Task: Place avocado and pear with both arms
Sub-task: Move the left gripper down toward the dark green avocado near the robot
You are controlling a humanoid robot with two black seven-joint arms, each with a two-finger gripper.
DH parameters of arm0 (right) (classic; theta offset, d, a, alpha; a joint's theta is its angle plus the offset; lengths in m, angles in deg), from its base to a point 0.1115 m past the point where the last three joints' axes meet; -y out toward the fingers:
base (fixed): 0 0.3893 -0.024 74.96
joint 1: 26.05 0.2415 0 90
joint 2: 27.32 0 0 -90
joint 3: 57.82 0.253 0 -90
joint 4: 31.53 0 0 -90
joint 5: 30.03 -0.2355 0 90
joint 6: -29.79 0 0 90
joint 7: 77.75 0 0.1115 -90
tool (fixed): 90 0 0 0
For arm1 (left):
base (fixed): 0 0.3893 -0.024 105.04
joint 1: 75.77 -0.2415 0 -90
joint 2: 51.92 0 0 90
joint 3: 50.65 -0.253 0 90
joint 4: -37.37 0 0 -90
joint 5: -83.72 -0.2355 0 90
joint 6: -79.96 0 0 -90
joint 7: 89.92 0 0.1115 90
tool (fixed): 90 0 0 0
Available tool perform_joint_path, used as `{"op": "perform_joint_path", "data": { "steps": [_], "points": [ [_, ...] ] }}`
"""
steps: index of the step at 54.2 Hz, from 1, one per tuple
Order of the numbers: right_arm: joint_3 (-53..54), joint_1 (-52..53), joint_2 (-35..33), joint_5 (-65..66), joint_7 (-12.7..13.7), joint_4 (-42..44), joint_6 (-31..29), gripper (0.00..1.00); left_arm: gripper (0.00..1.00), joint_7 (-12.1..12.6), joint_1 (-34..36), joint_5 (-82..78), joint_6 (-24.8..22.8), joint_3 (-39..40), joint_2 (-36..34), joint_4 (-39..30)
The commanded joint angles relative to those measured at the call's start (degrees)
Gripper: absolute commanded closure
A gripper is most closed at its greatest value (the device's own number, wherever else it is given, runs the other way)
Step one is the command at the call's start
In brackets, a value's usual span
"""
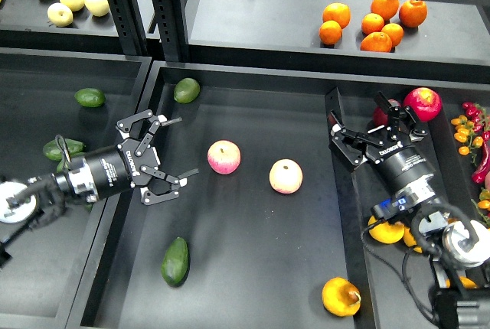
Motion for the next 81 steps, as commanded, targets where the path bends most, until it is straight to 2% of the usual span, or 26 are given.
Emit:
{"op": "perform_joint_path", "data": {
  "steps": [1,20,21,30,38,55,81],
  "points": [
    [0.3,1.0,0.0,0.2,0.0,0.3,0.5,0.0,0.0,0.0,6.3,-2.6,0.0,-7.4,-3.1,-0.1],
    [1.6,1.5,0.0,3.5,0.0,0.6,0.4,0.0,0.0,0.0,24.8,-12.4,0.0,-34.6,-4.1,-0.1],
    [1.6,1.8,0.0,4.3,0.0,0.6,0.4,0.0,0.0,0.0,27.9,-14.9,0.0,-39.2,-3.2,0.1],
    [1.7,2.2,0.0,4.3,0.0,0.6,0.1,0.0,0.0,0.0,31.2,-20.3,0.0,-45.5,-0.6,0.9],
    [1.8,2.3,0.0,4.3,0.1,0.6,-0.4,0.0,0.0,0.0,34.5,-27.6,0.0,-51.8,1.9,4.6],
    [2.6,2.3,0.0,4.2,0.2,0.6,-1.0,0.0,0.0,0.0,37.1,-44.0,0.0,-55.8,9.3,13.1],
    [2.6,2.3,0.0,4.2,0.2,0.6,-1.7,0.0,0.0,0.0,36.6,-54.0,0.0,-63.0,17.4,16.6]
  ]
}}
